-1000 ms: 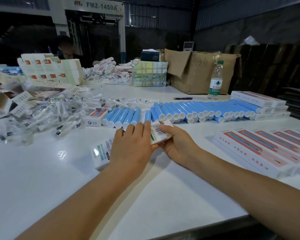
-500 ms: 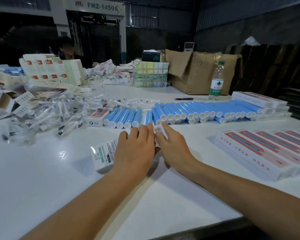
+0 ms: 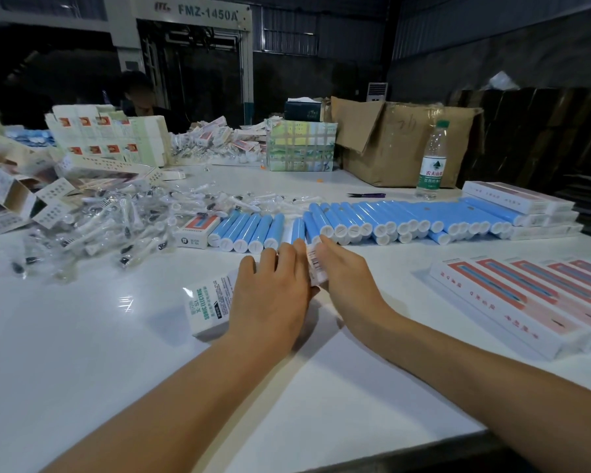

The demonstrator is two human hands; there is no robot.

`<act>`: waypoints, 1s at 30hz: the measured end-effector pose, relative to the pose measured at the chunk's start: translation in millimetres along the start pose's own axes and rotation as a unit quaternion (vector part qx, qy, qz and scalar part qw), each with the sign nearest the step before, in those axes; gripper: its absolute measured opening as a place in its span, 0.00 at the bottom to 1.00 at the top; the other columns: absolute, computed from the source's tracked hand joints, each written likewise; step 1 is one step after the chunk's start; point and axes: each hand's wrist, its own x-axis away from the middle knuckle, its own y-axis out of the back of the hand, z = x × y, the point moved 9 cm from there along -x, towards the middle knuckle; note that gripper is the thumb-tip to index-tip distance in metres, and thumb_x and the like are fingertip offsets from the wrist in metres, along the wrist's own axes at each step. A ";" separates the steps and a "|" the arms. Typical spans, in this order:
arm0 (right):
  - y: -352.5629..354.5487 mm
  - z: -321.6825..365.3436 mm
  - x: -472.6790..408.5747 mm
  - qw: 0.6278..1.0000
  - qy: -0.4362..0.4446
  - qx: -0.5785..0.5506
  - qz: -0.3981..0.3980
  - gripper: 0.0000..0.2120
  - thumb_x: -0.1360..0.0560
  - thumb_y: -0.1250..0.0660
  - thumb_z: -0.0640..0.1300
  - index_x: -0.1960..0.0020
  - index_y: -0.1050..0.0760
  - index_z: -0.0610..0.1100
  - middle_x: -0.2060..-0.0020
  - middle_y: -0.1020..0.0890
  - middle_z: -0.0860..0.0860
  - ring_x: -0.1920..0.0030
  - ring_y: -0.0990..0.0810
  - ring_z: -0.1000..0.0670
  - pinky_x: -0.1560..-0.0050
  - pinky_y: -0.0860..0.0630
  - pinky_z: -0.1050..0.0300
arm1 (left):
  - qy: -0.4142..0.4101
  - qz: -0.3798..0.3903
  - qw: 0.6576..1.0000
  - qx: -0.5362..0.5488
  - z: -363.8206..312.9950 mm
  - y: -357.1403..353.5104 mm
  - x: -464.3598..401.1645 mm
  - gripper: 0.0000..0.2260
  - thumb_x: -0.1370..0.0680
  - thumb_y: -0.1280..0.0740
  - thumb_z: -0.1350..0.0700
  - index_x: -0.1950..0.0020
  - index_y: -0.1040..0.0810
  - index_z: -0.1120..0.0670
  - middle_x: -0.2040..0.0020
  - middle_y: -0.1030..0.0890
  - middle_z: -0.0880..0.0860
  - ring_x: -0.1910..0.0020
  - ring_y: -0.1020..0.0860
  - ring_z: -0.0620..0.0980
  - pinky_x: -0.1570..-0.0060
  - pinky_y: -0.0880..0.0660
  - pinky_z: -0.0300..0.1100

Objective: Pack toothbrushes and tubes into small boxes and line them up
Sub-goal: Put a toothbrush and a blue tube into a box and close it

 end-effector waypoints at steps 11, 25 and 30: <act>0.7 -5.1 -6.2 0.946 -0.109 -0.296 0.074 0.10 0.21 0.42 0.35 0.48 0.23 0.34 0.56 0.16 0.40 0.56 0.16 0.44 0.51 0.19 0.48 | 0.033 0.014 0.995 0.090 16.5 -4.1 -4.5 0.30 0.25 0.47 0.42 0.31 0.31 0.60 0.44 0.22 0.56 0.50 0.23 0.56 0.56 0.29 0.49; 8.5 -12.4 -1.1 0.980 -0.075 -0.182 -0.024 0.17 0.21 0.45 0.34 0.39 0.23 0.40 0.52 0.16 0.43 0.54 0.17 0.50 0.56 0.19 0.58 | -0.022 -0.045 0.999 0.018 5.0 7.9 1.4 0.26 0.28 0.39 0.47 0.38 0.23 0.64 0.52 0.19 0.57 0.60 0.21 0.55 0.64 0.26 0.47; 4.2 -11.1 0.4 0.983 -0.063 -0.172 -0.001 0.16 0.20 0.47 0.36 0.39 0.24 0.41 0.50 0.17 0.44 0.52 0.18 0.52 0.50 0.20 0.57 | -0.021 0.001 1.000 0.011 5.8 4.1 1.9 0.31 0.24 0.58 0.46 0.28 0.33 0.60 0.43 0.22 0.53 0.50 0.23 0.52 0.55 0.29 0.45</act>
